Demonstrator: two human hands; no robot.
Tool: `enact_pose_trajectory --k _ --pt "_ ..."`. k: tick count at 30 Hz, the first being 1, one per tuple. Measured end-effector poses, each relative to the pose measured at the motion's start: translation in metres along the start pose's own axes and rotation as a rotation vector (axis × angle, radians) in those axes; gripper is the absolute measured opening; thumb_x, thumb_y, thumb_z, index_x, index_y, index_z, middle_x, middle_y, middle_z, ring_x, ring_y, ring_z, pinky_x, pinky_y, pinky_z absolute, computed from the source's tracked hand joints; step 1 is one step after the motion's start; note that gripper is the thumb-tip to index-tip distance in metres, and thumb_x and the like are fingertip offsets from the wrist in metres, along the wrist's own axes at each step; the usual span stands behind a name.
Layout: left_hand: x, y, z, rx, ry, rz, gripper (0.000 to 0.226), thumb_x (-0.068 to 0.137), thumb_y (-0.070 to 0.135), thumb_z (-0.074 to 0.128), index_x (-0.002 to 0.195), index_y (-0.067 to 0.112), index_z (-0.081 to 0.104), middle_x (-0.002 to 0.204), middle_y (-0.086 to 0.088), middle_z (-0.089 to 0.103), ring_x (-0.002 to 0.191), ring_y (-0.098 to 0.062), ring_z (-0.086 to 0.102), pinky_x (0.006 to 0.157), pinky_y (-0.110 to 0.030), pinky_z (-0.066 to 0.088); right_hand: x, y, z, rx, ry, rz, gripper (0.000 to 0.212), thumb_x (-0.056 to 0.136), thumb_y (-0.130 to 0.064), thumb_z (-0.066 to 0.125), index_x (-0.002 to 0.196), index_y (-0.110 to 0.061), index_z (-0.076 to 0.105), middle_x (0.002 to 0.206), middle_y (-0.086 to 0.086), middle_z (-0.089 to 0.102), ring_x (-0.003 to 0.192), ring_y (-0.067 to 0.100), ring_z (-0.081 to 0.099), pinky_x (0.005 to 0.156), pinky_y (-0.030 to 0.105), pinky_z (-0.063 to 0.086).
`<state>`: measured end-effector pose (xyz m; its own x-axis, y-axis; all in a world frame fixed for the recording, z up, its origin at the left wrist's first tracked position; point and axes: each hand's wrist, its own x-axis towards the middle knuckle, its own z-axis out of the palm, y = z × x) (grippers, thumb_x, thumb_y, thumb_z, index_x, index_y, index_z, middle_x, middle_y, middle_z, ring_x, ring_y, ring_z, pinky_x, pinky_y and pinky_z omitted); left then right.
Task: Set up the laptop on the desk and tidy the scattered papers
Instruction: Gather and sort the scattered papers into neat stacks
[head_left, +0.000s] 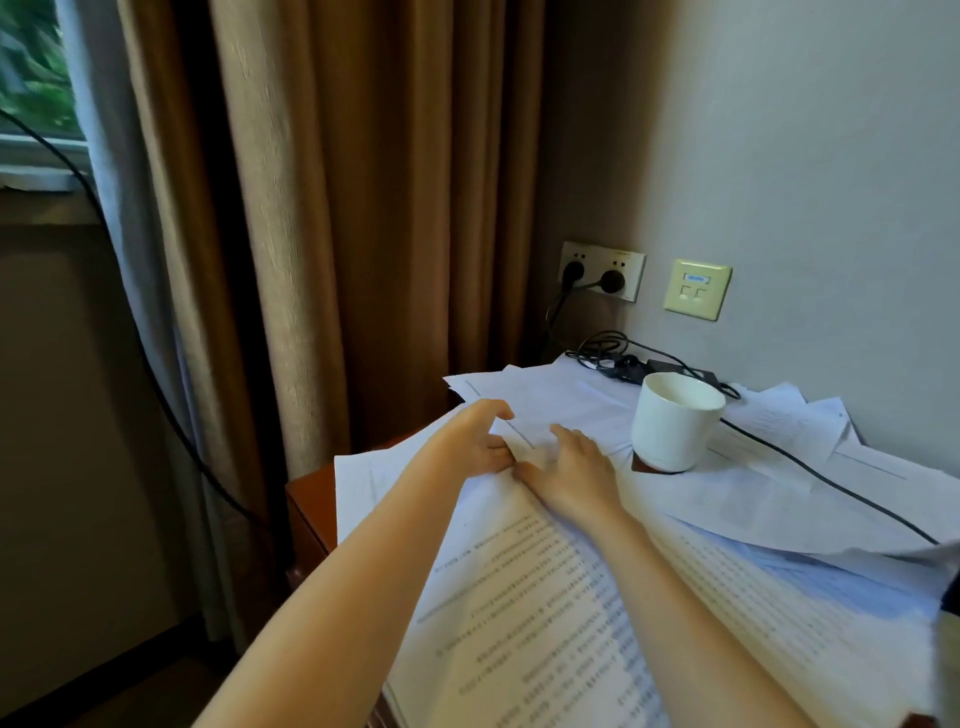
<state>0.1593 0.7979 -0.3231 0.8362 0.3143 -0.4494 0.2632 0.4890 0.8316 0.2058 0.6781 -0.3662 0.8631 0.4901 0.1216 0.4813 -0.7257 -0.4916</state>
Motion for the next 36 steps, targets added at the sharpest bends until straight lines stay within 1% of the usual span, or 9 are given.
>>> enact_pose_trajectory --k 2,5,9,15,21,24,28,33,36 --pt "0.013 -0.003 0.009 0.034 0.001 0.001 0.053 0.09 0.011 0.052 0.138 0.001 0.031 0.126 -0.023 0.054 0.11 -0.036 0.057 0.089 -0.037 0.046 0.0 0.002 -0.001 0.082 0.029 -0.018 0.079 0.084 -0.047 0.057 0.148 -0.019 0.021 0.153 0.004 0.024 0.141 0.023 0.022 0.114 0.04 0.023" --pt "0.027 -0.011 0.023 0.178 0.061 0.041 0.025 0.088 0.017 0.059 0.105 0.001 0.05 0.092 -0.015 0.059 0.083 -0.031 0.062 0.08 -0.035 0.052 -0.001 0.005 -0.003 0.186 0.076 -0.034 0.08 0.083 -0.04 0.061 0.148 -0.018 0.019 0.151 0.002 0.026 0.139 0.021 0.026 0.112 0.037 0.028" --pt "0.032 -0.01 0.036 0.266 0.1 0.082 0.012 0.09 0.015 0.058 0.085 0.005 0.052 0.091 -0.016 0.06 0.079 -0.029 0.061 0.079 -0.036 0.052 0.002 0.01 -0.003 0.216 0.123 -0.016 0.068 0.088 -0.024 0.056 0.147 -0.014 0.023 0.149 0.006 0.029 0.138 0.023 0.028 0.11 0.034 0.028" --pt "0.019 0.006 0.034 0.29 0.118 0.214 0.009 0.092 0.015 0.056 0.099 0.01 0.054 0.092 -0.005 0.058 0.081 -0.018 0.058 0.074 -0.031 0.048 0.004 0.013 -0.005 0.209 0.202 0.027 0.058 0.091 -0.01 0.049 0.145 -0.009 0.028 0.146 0.011 0.033 0.137 0.027 0.028 0.108 0.033 0.026" --pt "-0.006 0.022 0.023 0.226 0.074 0.324 0.027 0.092 0.015 0.055 0.117 0.007 0.053 0.104 -0.006 0.058 0.093 -0.017 0.057 0.085 -0.032 0.047 0.005 0.016 -0.006 0.28 0.23 0.089 0.058 0.092 -0.01 0.051 0.145 -0.006 0.027 0.147 0.014 0.032 0.138 0.03 0.026 0.109 0.034 0.025" --pt "-0.026 0.03 0.011 0.154 0.057 0.35 0.02 0.092 0.014 0.053 0.111 0.008 0.053 0.108 -0.008 0.058 0.095 -0.017 0.058 0.087 -0.033 0.047 0.006 0.017 -0.006 0.238 0.239 0.085 0.058 0.092 -0.013 0.051 0.145 -0.008 0.028 0.148 0.013 0.031 0.139 0.031 0.022 0.11 0.035 0.025" --pt "-0.054 0.032 -0.017 0.018 -0.002 0.319 0.009 0.091 0.015 0.051 0.097 0.011 0.057 0.107 -0.01 0.063 0.09 -0.016 0.063 0.074 -0.031 0.048 -0.001 0.014 -0.006 0.292 0.255 0.104 0.055 0.093 -0.011 0.049 0.145 -0.008 0.029 0.15 0.014 0.029 0.139 0.029 0.024 0.109 0.035 0.026" --pt "-0.093 0.026 -0.044 -0.009 -0.034 0.3 0.012 0.089 0.014 0.049 0.083 0.013 0.059 0.088 -0.005 0.066 0.091 -0.017 0.063 0.084 -0.035 0.045 -0.015 0.006 -0.017 0.522 0.354 0.167 0.046 0.096 -0.011 0.047 0.14 -0.002 0.038 0.146 0.019 0.034 0.131 0.032 0.037 0.102 0.033 0.032" --pt "-0.114 0.019 -0.05 -0.057 -0.021 0.324 0.016 0.091 0.012 0.048 0.08 0.013 0.058 0.089 -0.006 0.065 0.09 -0.018 0.062 0.089 -0.038 0.043 -0.022 0.001 -0.031 0.794 0.473 0.381 0.049 0.089 -0.023 0.057 0.129 0.005 0.048 0.124 0.023 0.053 0.118 0.038 0.05 0.088 0.035 0.041"
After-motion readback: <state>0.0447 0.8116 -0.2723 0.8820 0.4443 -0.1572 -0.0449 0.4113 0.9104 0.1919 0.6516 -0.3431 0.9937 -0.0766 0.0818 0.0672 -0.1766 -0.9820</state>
